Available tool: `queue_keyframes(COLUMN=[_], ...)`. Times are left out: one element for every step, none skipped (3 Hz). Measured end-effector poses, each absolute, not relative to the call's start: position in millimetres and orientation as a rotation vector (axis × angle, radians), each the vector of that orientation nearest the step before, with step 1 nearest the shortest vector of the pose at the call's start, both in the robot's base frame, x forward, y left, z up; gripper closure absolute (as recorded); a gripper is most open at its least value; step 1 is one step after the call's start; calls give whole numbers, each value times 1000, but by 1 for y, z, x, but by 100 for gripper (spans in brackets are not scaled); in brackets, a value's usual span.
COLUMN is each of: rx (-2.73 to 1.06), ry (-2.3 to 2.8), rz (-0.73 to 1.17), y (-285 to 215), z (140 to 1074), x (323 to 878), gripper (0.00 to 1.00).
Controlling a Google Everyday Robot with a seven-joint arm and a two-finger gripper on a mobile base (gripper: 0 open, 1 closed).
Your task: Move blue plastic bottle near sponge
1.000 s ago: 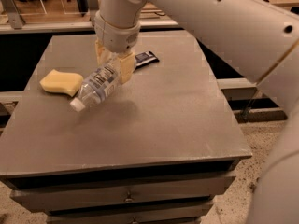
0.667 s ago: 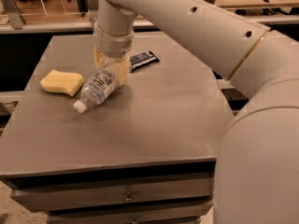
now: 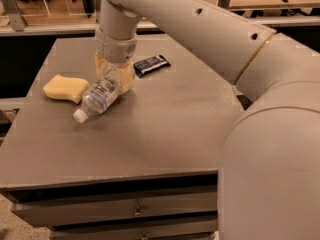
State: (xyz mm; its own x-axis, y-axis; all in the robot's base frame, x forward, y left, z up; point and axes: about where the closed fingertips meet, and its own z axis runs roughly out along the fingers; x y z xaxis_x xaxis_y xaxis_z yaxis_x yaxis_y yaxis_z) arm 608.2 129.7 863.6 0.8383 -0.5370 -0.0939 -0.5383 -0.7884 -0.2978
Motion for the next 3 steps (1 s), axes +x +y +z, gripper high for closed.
queue_keyframes(rx=[-2714, -2714, -2713], ry=[747, 701, 703], rz=[55, 81, 81], y=[150, 165, 166], z=[859, 859, 857], x=[608, 607, 608], gripper=[100, 84, 53])
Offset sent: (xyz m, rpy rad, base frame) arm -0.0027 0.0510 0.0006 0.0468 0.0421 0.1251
